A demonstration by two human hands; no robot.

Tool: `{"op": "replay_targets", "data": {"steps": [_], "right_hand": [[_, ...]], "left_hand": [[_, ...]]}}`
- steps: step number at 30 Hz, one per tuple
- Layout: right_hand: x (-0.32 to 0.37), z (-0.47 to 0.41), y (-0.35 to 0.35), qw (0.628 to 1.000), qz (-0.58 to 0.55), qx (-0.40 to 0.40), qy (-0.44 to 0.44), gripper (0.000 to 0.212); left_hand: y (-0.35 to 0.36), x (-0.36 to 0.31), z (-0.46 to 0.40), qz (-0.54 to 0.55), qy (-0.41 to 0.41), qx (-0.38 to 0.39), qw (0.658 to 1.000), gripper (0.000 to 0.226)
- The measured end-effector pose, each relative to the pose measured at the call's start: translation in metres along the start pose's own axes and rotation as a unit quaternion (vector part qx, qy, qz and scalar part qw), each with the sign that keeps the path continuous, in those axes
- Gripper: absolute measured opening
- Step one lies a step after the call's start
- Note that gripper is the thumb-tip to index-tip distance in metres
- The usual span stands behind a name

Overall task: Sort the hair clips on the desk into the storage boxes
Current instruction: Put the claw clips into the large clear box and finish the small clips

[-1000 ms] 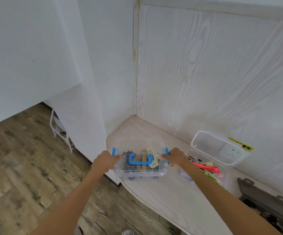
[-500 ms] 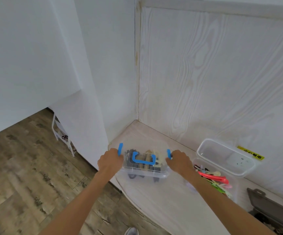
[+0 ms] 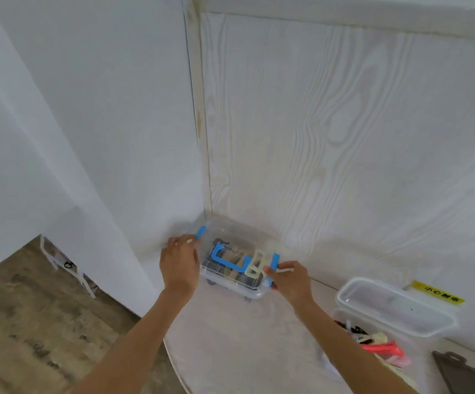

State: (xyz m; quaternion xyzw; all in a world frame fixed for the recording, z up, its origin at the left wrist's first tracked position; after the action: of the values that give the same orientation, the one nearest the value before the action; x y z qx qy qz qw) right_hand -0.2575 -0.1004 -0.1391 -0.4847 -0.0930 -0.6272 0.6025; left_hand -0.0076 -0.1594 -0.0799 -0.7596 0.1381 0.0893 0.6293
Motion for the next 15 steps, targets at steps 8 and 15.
{"op": "replay_targets", "data": {"steps": [8, 15], "right_hand": [[0.005, 0.003, 0.021, 0.997, -0.079, -0.015, 0.013, 0.040], [0.009, 0.008, 0.018, 0.999, -0.029, -0.029, -0.017, 0.040]], "left_hand": [[0.007, -0.016, -0.005, -0.168, 0.156, 0.060, 0.972, 0.030], [0.018, -0.022, 0.018, -0.133, 0.107, 0.120, 0.978, 0.049]]}}
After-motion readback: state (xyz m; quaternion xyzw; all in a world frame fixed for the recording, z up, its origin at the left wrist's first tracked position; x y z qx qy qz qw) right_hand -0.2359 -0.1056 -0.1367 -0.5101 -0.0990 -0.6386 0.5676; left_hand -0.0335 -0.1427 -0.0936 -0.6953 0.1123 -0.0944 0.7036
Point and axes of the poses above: each hand's wrist, its own z-axis away from the middle knuckle, its own y-axis out of the palm, x = y × z, the point moved 8 cm from there along -z, towards the middle knuckle, and after that the axes turned 6 degrees about y, right-handed, at the moved point
